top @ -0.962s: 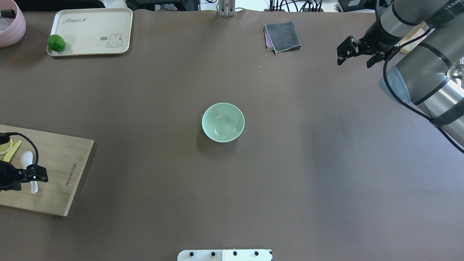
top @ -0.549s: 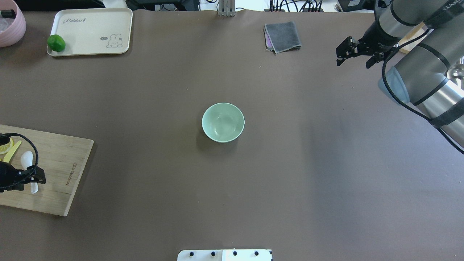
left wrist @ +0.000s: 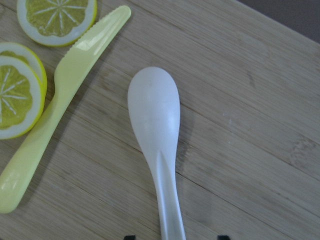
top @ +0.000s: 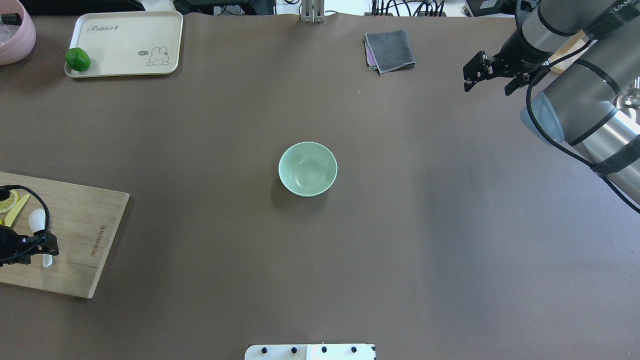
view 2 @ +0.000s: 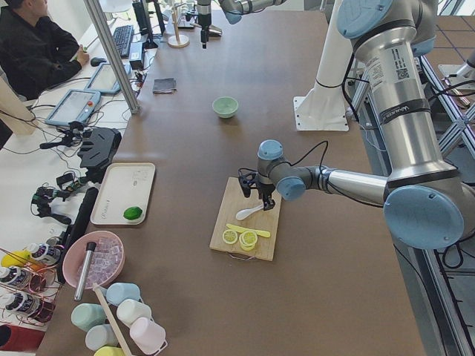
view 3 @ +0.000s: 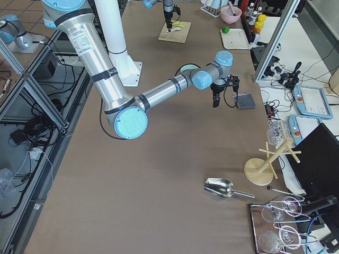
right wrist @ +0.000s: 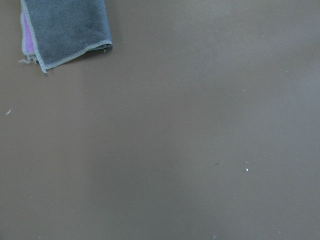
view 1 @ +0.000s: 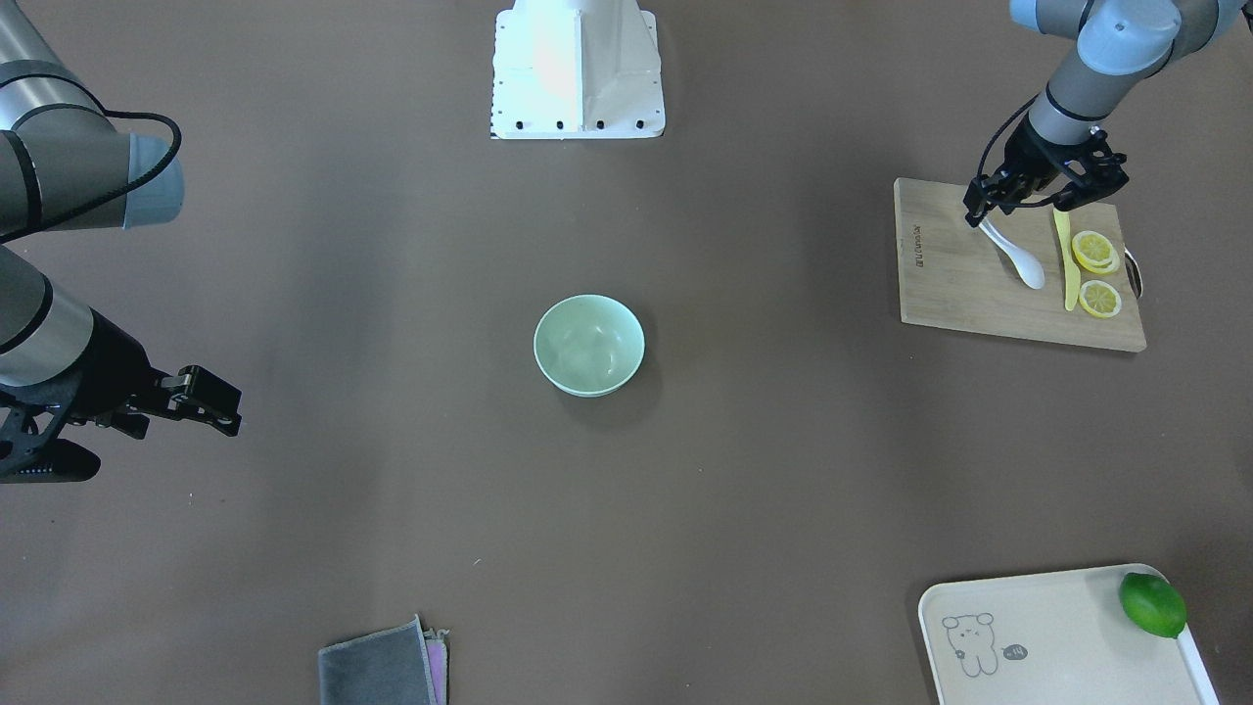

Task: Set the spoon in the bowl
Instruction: 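Lower the left gripper onto the white spoon on the cutting board and grasp it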

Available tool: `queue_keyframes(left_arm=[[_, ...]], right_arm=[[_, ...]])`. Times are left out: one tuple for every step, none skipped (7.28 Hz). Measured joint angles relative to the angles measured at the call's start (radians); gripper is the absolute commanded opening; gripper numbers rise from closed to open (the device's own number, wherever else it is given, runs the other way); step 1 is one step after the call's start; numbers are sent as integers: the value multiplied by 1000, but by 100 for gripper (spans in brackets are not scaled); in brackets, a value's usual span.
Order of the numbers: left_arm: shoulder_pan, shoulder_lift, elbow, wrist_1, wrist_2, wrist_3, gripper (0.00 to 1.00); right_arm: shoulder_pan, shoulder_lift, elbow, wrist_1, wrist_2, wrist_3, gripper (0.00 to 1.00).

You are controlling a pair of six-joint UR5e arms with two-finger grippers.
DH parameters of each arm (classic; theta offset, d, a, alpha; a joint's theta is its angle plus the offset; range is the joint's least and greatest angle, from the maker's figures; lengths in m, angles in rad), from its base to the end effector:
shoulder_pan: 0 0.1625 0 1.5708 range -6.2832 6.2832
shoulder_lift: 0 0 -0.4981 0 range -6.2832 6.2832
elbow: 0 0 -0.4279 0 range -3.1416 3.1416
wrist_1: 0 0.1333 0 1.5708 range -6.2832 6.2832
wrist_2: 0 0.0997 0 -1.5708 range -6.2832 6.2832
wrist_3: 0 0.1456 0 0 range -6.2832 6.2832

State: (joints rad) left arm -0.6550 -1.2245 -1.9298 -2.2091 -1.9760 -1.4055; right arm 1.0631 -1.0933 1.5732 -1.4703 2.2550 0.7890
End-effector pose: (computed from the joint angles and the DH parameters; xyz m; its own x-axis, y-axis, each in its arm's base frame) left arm 0.2862 -0.3156 0.6716 0.6832 -0.3341 -0.6493 0.2615 0.9422 -0.2096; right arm -0.3304 -0.6787 0.4470 0.6469 0.0398 0.7615 -0.0745 0.9972 0.0113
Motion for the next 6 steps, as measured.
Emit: queue_keyframes(left_arm=[[0,0,0,0,0,0,62],[1,0,0,0,0,-1,62],[3,0,0,0,0,-1,59],[7,0,0,0,-1,-1,59],[11,0,0,0,-1,-1,58],[14,0,0,0,0,-1,58]], right_arm=[[-1,-1,3,-2,0,0,100],[-1,-1,4,-3,-1,0,100],[-1,-2,6,-4,0,0,100],[-2,-2,8,-4,0,1,100],[-4,-2,10,-4,-4,1,100],[-6,-2,12,-4,-10,1,100]])
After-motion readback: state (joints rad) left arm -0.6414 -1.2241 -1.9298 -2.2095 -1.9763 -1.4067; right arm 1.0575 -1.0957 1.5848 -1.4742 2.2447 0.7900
